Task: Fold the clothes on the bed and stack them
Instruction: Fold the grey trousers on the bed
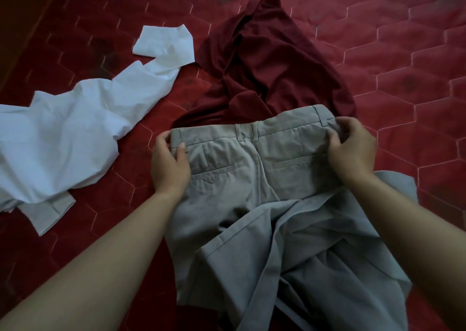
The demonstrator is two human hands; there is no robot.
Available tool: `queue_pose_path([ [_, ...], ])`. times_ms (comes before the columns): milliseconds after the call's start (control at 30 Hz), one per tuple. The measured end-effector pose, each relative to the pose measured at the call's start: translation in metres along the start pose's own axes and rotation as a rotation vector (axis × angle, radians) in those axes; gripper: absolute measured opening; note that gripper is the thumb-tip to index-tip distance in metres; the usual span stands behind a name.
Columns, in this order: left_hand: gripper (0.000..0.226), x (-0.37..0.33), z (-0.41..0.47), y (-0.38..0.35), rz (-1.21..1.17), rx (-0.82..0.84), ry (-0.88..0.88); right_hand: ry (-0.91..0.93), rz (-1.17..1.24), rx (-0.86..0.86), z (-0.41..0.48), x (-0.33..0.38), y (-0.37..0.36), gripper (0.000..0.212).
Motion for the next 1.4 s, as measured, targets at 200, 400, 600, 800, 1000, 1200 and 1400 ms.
queue_pose_path([
  [200,0.014,-0.062,-0.047,-0.026,-0.197,0.151,-0.084,0.064,0.363,0.141,-0.055,0.022,0.002,0.027],
  [400,0.015,-0.110,-0.071,-0.082,-0.220,0.237,-0.039,0.186,0.406,0.172,-0.091,0.028,-0.009,0.025],
  [600,0.021,-0.109,-0.073,-0.063,-0.043,0.290,-0.057,0.151,0.275,0.257,-0.093,0.014,0.018,0.022],
  [800,0.011,-0.175,-0.129,0.044,0.007,0.384,-0.225,0.033,0.203,0.311,-0.116,0.054,0.125,0.032],
  [1000,0.015,-0.317,-0.182,0.161,-0.189,0.439,-0.340,0.164,0.284,0.318,-0.129,0.147,0.270,0.025],
  [1200,0.014,-0.490,-0.261,0.281,-0.324,0.371,-0.571,0.474,0.298,0.224,-0.137,0.253,0.432,0.063],
  [1400,0.022,-0.623,-0.335,0.351,-0.381,0.377,-0.833,0.763,0.434,0.004,-0.160,0.328,0.564,0.096],
])
Point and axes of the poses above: each hand's wrist, its own z-axis towards the middle knuckle, its own y-axis out of the back of the hand, x = y × z, the point moved 4 cm from there along z, towards the middle knuckle, and after that the axes turned 9 degrees about x, right-handed, at the moved point
